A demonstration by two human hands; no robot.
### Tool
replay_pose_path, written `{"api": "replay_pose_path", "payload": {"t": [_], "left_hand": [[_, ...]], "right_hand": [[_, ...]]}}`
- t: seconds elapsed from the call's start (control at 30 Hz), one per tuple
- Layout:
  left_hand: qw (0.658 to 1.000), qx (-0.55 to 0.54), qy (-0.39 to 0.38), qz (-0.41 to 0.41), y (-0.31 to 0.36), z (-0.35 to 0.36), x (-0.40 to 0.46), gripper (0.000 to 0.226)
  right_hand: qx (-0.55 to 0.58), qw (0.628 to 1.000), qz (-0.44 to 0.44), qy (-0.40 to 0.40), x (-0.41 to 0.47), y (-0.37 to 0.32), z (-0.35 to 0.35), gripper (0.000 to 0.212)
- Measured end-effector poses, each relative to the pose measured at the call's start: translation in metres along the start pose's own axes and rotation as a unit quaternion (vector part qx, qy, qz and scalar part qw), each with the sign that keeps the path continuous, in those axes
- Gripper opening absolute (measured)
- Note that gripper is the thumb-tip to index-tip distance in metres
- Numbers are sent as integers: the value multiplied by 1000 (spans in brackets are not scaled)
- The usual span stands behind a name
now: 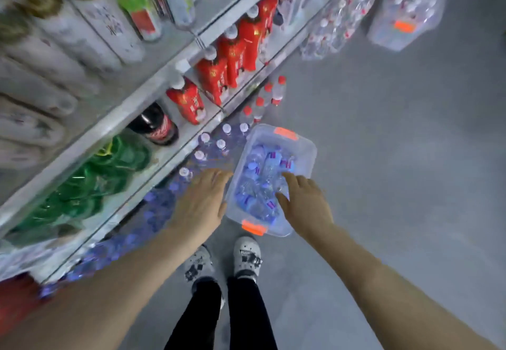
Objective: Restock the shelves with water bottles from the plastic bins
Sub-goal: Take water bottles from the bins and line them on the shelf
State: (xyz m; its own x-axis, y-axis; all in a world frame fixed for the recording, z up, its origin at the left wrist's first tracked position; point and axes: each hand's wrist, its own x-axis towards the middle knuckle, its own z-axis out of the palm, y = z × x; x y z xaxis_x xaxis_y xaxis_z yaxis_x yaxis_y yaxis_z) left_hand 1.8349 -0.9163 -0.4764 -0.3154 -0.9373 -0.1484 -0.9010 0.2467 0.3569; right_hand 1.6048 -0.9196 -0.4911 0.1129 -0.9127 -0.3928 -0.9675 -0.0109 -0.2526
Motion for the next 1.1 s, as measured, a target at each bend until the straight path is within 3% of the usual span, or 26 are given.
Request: {"api": "replay_pose_path", "payload": {"t": [0.13,0.3,0.43,0.57,0.8,0.93,1.1], "left_hand": [[998,4,-60,-16,-28,122,0,70],[992,11,-121,28,-66,262,6,62],[979,78,-163,93,-89,330,9,41],[978,112,-145,97,-99,363,-4,36],[975,101,-172,99,-104,362,-5,38],[942,128,-295,97,-97,334,10,39],[918,126,-375,-35,-65,256,34,30]], "right_hand": [[16,993,82,-87,26,36,122,47],[46,974,149,-163,64,76,258,48],[17,960,173,-220,91,96,332,47],[32,940,189,-281,111,102,374,46],[58,934,196,-294,116,107,370,38],[84,939,208,-262,111,85,324,38],[55,941,187,-276,88,74,227,33]]}}
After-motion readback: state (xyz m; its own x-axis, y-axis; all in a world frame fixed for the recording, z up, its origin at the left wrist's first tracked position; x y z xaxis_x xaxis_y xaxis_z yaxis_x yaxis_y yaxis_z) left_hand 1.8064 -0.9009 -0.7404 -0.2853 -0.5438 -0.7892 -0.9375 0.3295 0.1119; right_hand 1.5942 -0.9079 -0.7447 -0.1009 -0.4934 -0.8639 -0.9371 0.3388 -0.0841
